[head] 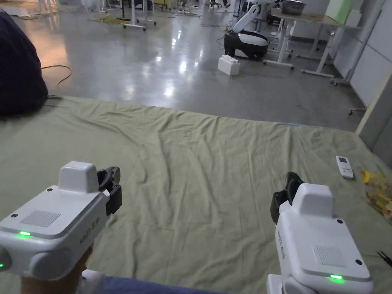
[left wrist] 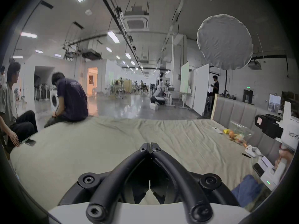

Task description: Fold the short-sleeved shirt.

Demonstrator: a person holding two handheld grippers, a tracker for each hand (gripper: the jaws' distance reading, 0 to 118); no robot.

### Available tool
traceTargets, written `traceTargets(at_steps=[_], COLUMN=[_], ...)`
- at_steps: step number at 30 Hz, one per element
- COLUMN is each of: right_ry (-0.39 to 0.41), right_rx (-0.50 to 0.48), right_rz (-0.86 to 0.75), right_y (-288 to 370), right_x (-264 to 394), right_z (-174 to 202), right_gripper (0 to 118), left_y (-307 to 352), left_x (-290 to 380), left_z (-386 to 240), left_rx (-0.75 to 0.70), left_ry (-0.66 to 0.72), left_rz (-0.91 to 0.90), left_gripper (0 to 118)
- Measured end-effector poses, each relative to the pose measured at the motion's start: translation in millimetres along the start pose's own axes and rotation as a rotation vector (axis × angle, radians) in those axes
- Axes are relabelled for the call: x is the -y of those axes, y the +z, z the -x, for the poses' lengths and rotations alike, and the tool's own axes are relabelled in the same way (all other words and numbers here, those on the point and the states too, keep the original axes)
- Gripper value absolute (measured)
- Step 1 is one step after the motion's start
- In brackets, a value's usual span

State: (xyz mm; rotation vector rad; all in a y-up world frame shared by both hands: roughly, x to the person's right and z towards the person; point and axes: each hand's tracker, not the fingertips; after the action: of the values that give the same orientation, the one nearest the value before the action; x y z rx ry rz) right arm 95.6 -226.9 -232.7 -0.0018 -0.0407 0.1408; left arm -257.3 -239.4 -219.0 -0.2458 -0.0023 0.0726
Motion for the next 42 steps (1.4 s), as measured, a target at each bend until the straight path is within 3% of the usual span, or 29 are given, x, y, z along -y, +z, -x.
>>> traceTargets(at_steps=[2,8,17,18,19,21,22,23,27,30,33,34,37,39,42], right_ry=[0.003,0.014,0.036,0.036,0.036,0.042,0.047,0.055,0.08,0.07,0.076,0.081,0.062,0.055,0.049], right_rx=[-0.012,-0.041,-0.058,-0.064,-0.069,-0.065,-0.064,-0.059,-0.036,-0.04,-0.052,-0.052,-0.053,-0.051,-0.043], right_rz=[0.007,0.032,0.092,0.097,0.104,0.117,0.12,0.125,0.147,0.167,0.175,0.175,0.184,0.187,0.189], right_y=[-0.9,-6.9,-9.3,-9.0,-8.8,-7.9,-7.3,-6.9,-6.8,-5.2,-4.2,-4.3,-4.2,-3.6,-2.9], right_x=[1.4,10.0,25.0,26.2,27.0,29.3,30.6,30.8,34.8,38.3,40.3,40.5,42.4,42.7,42.8], right_z=[0.0,5.2,15.3,15.1,16.0,17.2,17.3,18.3,22.3,25.2,29.1,30.0,30.0,29.0,24.7], right_gripper=[0,0,0,0,0,0,0,0,0,0,0,0,0,0,0], left_y=[5.3,19.5,11.5,9.2,6.6,4.2,2.0,0.1,-9.2,-21.5,-33.4,-36.3,-46.9,-49.8,-27.6], left_x=[4.2,35.9,126.2,135.8,145.5,160.6,168.2,175.1,203.7,214.5,214.4,214.6,221.5,228.1,207.8], left_z=[21.1,88.2,177.0,182.8,189.0,194.7,198.3,202.1,219.8,227.1,213.0,206.1,186.2,178.0,152.3], left_rx=[0.032,0.069,0.285,0.297,0.311,0.309,0.331,0.353,0.505,0.524,0.574,0.593,0.577,0.549,0.537], left_ry=[0.071,0.111,0.515,0.547,0.582,0.617,0.639,0.676,0.868,1.001,0.971,0.941,0.866,0.826,0.874], left_rz=[0.056,0.262,0.638,0.673,0.705,0.74,0.757,0.761,0.729,0.721,0.756,0.771,0.852,0.876,0.858], left_gripper=[0,0,1,5,17,66,81,88,88,87,81,74,23,15,11])
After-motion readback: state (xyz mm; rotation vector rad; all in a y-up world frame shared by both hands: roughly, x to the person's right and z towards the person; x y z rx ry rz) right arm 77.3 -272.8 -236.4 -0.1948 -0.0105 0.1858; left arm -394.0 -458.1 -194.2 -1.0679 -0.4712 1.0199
